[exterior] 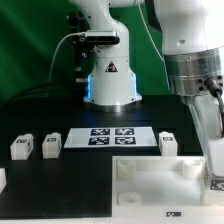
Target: Assemble one leg
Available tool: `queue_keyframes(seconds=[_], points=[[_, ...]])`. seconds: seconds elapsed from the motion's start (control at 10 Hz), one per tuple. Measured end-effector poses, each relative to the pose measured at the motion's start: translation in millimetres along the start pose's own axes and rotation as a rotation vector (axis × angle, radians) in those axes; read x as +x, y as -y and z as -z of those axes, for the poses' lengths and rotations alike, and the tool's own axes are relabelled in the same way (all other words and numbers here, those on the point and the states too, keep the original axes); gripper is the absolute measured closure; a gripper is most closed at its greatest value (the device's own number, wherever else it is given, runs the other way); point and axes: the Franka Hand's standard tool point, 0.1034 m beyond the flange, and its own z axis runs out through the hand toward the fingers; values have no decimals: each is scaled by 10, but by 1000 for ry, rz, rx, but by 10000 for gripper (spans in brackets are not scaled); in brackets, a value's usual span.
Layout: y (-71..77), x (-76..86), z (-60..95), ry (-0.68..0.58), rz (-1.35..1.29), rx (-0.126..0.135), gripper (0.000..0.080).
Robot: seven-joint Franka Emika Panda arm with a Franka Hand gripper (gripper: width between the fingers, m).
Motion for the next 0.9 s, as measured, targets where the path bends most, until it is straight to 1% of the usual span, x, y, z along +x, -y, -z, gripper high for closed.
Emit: queue_keyframes(seconds=[0.1, 0.2, 0.3, 0.4, 0.5, 0.6, 0.9], points=[[-1, -2, -1, 0, 6, 0, 424], [-3, 1, -11, -2, 75, 3, 282], [-22, -1, -69, -12, 192, 30, 192], [-83, -31, -108, -13, 264, 12, 192], [-92, -30, -113, -25, 480, 10, 157], [-113, -23, -104, -29, 576, 16, 152], [-117, -3, -115, -33, 868, 9, 150]])
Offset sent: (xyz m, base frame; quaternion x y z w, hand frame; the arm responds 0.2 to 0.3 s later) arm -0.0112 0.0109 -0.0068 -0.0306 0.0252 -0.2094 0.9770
